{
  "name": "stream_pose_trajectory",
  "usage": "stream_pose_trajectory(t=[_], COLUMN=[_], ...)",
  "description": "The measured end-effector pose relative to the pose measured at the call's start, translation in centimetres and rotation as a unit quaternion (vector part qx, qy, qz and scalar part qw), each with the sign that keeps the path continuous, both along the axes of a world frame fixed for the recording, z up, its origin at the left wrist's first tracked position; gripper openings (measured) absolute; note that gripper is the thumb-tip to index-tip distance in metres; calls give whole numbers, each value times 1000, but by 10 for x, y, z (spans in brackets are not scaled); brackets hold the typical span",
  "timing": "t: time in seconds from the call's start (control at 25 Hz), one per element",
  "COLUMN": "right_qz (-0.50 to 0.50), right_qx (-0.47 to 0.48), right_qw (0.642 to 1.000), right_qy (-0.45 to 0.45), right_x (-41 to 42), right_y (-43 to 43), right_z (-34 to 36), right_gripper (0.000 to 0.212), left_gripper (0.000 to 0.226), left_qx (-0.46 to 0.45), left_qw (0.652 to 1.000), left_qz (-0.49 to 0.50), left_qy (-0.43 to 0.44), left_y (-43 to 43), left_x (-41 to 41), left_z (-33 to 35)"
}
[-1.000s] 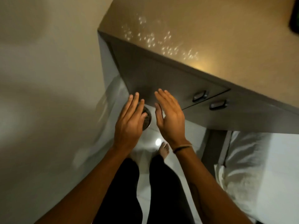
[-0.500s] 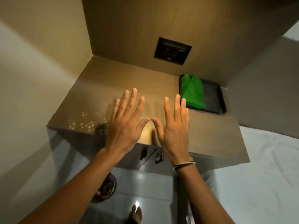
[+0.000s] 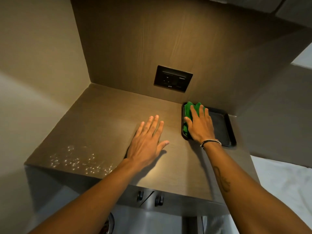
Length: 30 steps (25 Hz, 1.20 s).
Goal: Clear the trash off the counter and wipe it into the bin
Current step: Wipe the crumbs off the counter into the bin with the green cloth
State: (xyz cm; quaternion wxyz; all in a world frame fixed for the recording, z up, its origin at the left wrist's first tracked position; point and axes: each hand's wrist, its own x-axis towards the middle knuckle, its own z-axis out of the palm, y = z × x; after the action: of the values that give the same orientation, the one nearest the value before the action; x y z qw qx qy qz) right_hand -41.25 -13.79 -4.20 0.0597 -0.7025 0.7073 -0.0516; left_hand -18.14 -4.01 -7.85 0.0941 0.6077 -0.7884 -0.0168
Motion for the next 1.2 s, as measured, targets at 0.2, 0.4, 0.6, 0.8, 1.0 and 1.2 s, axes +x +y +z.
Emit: stream_pose_trajectory(t=[0.2, 0.4, 0.6, 0.8, 1.0, 1.2], right_qz=[3, 4, -13, 20, 212, 294], right_qx=[47, -4, -95, -260, -305, 8], right_qw=[999, 1000, 995, 955, 895, 906], right_qy=[15, 26, -21, -141, -245, -305], right_x=[-2, -2, 0, 42, 147, 214], right_y=[-15, -20, -8, 45, 227, 385], right_z=[-32, -34, -10, 32, -15, -153], right_gripper=[60, 64, 68, 85, 68, 46], left_gripper=[80, 78, 80, 81, 75, 72], left_qx=[13, 18, 15, -45, -83, 5], left_qw=[1000, 999, 999, 995, 979, 945], left_qz=[-5, -6, -2, 11, 125, 278], left_qy=[16, 25, 41, 85, 138, 170], left_y=[-2, 3, 9, 60, 175, 300], left_x=[0, 2, 5, 34, 108, 182], left_z=[-12, -20, -17, -6, -43, -162])
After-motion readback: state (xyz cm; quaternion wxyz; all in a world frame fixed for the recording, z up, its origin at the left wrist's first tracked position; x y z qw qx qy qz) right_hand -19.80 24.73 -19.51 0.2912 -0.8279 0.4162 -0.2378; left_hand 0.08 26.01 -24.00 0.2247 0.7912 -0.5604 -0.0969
